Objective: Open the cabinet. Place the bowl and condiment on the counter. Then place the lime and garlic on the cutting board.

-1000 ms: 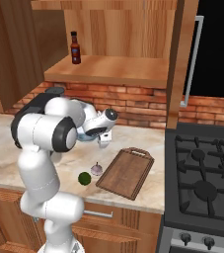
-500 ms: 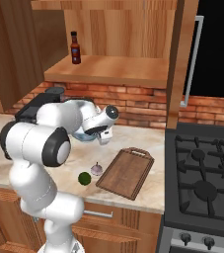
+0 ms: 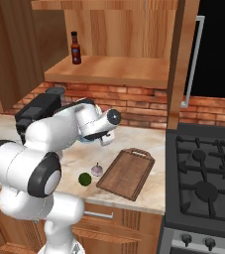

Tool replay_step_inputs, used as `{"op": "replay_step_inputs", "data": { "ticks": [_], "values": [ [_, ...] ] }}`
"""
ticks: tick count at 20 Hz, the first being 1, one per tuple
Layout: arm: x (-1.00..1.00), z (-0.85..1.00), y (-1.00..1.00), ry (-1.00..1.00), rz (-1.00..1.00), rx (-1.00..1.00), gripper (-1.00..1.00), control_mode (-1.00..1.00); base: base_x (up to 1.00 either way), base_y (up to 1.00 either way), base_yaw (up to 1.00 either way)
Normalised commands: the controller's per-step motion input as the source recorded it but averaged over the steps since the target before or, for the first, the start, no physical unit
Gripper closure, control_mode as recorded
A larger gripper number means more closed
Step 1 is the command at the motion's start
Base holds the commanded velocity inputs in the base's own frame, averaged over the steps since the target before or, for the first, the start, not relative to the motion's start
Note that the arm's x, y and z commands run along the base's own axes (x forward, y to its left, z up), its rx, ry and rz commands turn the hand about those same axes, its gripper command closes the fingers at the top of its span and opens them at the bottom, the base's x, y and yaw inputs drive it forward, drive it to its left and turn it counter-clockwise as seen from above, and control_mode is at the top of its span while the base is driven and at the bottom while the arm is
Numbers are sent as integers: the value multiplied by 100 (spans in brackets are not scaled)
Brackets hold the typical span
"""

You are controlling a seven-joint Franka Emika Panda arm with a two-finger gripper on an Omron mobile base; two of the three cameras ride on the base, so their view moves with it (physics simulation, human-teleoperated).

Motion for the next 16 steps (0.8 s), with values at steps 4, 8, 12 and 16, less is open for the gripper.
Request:
{"op": "replay_step_inputs", "data": {
  "ticks": [4,8,12,16],
  "values": [
    [-51,34,-9,-13,0,-1,-100,-100,0,0,0],
    [-55,36,-7,-13,0,-5,-100,-100,0,0,0],
    [-56,33,-3,-11,0,-5,-100,-100,0,0,0],
    [-60,36,-3,-2,0,2,-100,-100,0,0,0]
  ]
}}
